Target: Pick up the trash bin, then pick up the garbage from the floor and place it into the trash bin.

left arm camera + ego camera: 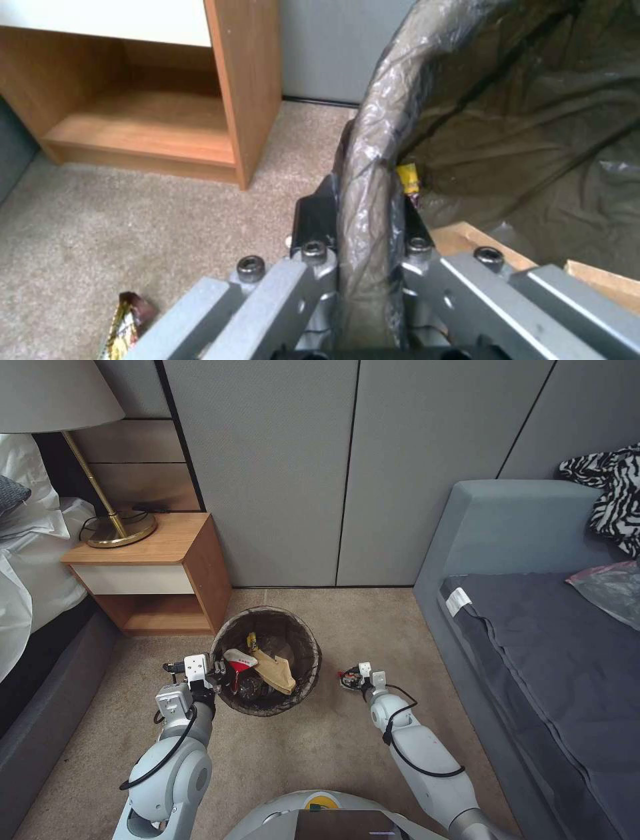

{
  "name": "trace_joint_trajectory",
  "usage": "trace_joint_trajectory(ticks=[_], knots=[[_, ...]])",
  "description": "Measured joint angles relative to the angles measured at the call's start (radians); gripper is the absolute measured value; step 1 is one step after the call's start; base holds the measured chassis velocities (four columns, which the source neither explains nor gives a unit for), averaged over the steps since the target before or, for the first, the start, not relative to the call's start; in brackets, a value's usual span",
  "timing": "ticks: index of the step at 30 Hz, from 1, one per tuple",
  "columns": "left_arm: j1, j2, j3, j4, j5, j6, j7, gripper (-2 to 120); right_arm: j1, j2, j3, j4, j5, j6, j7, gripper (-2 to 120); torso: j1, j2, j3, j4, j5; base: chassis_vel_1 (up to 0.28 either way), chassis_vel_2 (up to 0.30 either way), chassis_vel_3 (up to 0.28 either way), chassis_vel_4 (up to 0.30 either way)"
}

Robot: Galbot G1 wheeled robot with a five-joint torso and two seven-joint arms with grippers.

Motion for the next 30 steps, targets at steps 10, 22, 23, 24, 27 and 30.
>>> trace_joint_trajectory(ticks=[10,22,23,24,27,30], knots=[[0.002,-0.001,0.005,0.0,0.005,-0.001,0.001,4,0.012,0.013,0.002,-0.046,-0.023,0.029,-0.005,100,0.0,0.0,0.0,0.0,0.0,0.0,0.0,0.0,0.0],[0.003,-0.004,0.01,0.001,0.013,-0.003,0.001,4,0.023,0.031,-0.006,-0.074,-0.05,0.068,-0.029,100,0.0,0.0,0.0,0.0,0.0,0.0,0.0,0.0,0.0],[0.003,-0.004,0.01,0.001,0.013,-0.003,0.001,4,0.024,0.033,-0.007,-0.076,-0.052,0.069,-0.03,99,0.0,0.0,0.0,0.0,0.0,0.0,0.0,0.0,0.0],[0.003,-0.004,0.01,0.002,0.013,-0.003,0.001,4,0.025,0.034,-0.008,-0.077,-0.054,0.07,-0.03,99,0.0,0.0,0.0,0.0,0.0,0.0,0.0,0.0,0.0],[0.002,-0.005,0.01,0.002,0.014,-0.003,0.002,4,0.028,0.041,-0.01,-0.087,-0.063,0.075,-0.033,97,0.0,0.0,0.0,0.0,-0.0001,0.0,0.0,0.0,0.0],[0.002,-0.005,0.01,0.002,0.014,-0.003,0.002,4,0.03,0.051,-0.01,-0.102,-0.073,0.082,-0.033,96,0.0,0.0,0.0,0.0,-0.0001,0.0,0.0,0.0,0.0]])
